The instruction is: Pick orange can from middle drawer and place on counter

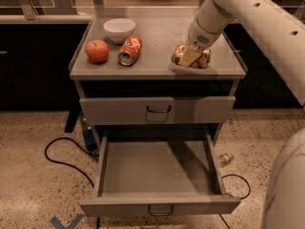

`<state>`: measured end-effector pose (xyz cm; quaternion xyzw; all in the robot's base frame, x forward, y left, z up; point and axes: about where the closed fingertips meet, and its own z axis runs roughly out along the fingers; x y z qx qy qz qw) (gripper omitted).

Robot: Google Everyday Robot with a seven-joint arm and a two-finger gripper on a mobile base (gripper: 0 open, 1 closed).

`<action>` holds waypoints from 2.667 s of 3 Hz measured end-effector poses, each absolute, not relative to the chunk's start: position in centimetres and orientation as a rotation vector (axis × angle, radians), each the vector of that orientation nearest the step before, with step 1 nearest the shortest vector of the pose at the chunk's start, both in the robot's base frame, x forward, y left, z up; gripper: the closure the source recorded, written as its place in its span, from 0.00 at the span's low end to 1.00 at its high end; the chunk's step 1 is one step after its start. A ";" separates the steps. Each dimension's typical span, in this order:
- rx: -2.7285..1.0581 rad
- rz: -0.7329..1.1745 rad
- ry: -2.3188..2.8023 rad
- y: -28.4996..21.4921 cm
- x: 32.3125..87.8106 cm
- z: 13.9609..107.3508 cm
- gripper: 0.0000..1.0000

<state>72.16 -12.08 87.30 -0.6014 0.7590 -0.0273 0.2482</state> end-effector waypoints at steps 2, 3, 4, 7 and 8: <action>-1.603 -0.122 2.140 -15.0 76.6 86.2 1.00; -1.603 -0.122 2.139 -15.0 76.6 86.2 0.81; -1.603 -0.122 2.139 -15.0 76.6 86.2 0.58; -1.603 -0.122 2.139 -15.0 76.6 86.2 0.00; -1.603 -0.122 2.139 -15.0 76.6 86.2 0.00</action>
Offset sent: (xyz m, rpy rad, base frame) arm 0.0249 -0.0113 -0.0250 -0.0472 0.0500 -0.0165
